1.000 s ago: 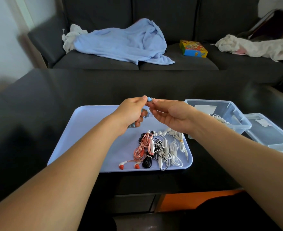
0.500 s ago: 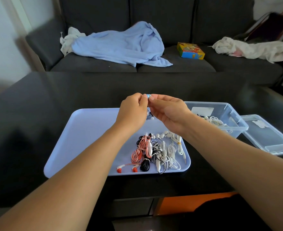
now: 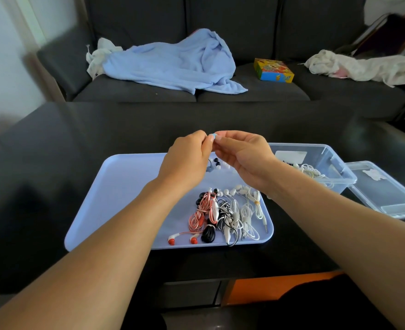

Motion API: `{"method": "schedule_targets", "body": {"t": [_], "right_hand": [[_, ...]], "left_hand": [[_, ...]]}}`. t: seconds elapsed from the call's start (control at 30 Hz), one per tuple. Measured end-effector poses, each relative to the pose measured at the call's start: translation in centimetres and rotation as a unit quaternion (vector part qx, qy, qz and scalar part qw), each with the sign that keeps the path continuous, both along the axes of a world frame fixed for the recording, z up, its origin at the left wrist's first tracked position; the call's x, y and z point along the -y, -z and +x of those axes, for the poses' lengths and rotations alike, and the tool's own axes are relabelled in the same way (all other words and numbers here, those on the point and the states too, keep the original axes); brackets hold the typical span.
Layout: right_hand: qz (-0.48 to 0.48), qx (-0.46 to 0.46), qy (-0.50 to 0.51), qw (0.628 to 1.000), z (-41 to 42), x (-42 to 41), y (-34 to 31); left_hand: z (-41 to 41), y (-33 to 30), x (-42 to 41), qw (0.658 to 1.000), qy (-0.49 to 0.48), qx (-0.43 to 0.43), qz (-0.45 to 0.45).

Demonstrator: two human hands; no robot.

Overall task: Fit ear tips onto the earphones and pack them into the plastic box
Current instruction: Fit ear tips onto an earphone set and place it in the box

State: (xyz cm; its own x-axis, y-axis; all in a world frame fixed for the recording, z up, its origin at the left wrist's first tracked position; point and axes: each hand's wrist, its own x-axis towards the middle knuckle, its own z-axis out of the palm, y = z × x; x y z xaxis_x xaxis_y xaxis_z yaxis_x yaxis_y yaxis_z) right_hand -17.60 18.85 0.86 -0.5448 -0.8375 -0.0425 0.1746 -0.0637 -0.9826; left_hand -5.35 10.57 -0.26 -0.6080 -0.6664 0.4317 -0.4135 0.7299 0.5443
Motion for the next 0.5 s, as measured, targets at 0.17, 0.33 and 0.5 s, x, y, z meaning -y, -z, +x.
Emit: {"method": "schedule_targets", "body": {"t": [0.17,0.33,0.5], "right_hand": [[0.008,-0.025,0.006,1.0,0.11,0.14,0.26],[0.017,-0.04,0.021,0.999,0.21,0.08,0.26],[0.033,-0.045,0.029,0.998,0.36,0.0,0.07]], "left_hand": [[-0.09,0.2,0.26,0.999,-0.014,0.029,-0.015],[0.16,0.23,0.37,0.999,-0.007,0.029,-0.018],[0.63,-0.03,-0.13,0.993,-0.023,0.077,-0.09]]}}
